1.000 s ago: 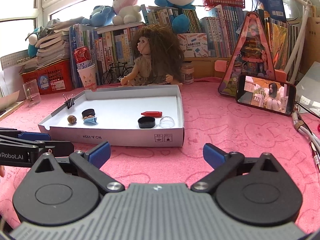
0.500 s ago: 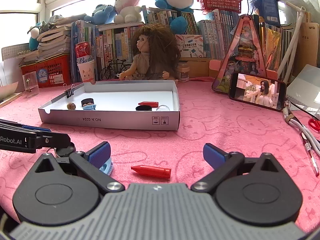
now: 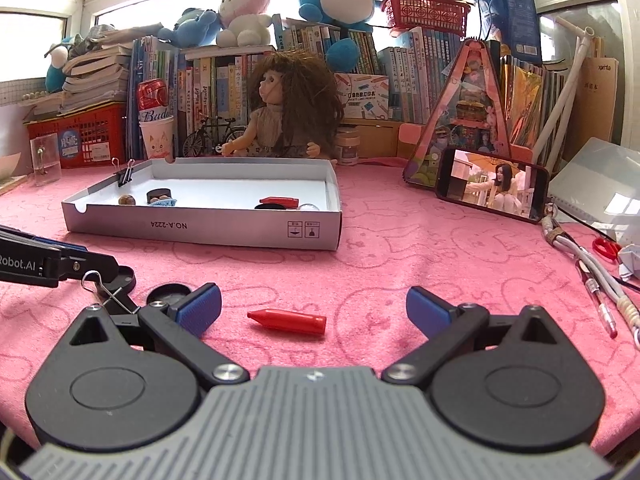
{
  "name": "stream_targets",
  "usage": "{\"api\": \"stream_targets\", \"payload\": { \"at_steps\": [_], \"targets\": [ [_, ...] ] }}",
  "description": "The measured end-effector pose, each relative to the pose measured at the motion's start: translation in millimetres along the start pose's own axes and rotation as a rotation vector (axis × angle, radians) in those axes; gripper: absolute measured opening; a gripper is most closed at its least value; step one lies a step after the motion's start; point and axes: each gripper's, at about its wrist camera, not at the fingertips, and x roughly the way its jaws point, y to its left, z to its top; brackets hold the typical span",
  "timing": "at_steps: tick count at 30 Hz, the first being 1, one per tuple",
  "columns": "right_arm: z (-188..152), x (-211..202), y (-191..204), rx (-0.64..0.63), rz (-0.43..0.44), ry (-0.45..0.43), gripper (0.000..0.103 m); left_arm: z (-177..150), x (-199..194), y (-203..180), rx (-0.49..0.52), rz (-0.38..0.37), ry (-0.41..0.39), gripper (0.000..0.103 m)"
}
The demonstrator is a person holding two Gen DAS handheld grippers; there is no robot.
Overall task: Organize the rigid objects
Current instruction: 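Move both open tools back toward the items lying beside the tray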
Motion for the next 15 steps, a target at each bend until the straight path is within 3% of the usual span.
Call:
{"api": "stream_targets", "payload": {
  "at_steps": [6,15],
  "targets": [
    [-3,1,4,-0.027,-0.027,-0.004,0.102,-2,4,-1,0.019,0.009,0.009,0.039],
    [-4,2,7,-0.035,0.009,0.029,0.093,0,4,10,-0.007,0.069,0.011,0.039]
  ]
}}
